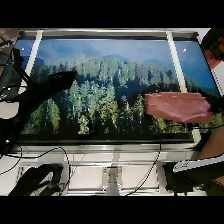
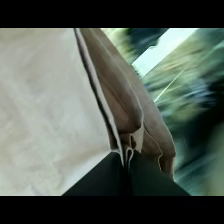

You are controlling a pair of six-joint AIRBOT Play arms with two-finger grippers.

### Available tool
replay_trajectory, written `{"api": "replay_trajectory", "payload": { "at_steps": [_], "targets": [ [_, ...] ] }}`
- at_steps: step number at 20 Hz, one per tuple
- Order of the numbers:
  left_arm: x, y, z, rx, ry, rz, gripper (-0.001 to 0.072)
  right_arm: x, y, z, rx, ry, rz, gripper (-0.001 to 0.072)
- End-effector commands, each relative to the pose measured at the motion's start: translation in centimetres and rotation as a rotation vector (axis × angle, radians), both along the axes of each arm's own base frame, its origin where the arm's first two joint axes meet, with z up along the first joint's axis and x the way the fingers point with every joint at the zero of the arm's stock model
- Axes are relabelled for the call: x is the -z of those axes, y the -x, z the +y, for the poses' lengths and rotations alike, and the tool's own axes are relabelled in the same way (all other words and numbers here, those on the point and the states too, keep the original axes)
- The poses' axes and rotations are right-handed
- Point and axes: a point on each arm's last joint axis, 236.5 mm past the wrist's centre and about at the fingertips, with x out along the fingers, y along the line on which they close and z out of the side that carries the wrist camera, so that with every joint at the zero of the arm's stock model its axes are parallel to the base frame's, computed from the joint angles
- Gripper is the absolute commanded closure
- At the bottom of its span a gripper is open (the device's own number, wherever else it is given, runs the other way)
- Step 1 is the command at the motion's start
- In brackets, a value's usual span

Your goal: Fold the clothes and pants, and hang the long-sleeved shirts on hangers.

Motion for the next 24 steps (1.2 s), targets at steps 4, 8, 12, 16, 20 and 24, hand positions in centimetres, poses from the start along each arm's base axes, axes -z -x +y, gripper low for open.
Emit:
{"api": "replay_trajectory", "payload": {
  "at_steps": [4,8,12,16,20,24],
  "targets": [
    [-0.1,0.0,0.0,-0.001,0.0,-0.002,0.0415,-4.6,7.4,-9.7,0.233,0.153,-0.021,0.0706],
    [0.0,-0.1,0.0,-0.001,-0.001,0.0,0.0415,-5.1,8.0,-10.0,0.252,0.149,-0.022,0.0593],
    [0.0,-0.1,0.0,-0.001,-0.001,0.0,0.0414,-7.7,8.0,-9.5,0.282,0.143,-0.022,0.0096],
    [-0.1,-0.3,0.3,-0.016,-0.002,-0.008,0.0416,-14.5,0.1,-7.1,0.241,0.068,-0.356,0.0307],
    [-0.8,-1.0,1.9,-0.06,-0.015,-0.03,0.0455,-23.5,-12.9,5.0,-0.033,-0.251,-0.849,0.0615],
    [-1.6,-0.8,2.8,-0.058,-0.046,-0.045,0.0602,-27.7,-18.0,20.2,-0.379,-0.54,-0.982,0.0702]
  ]
}}
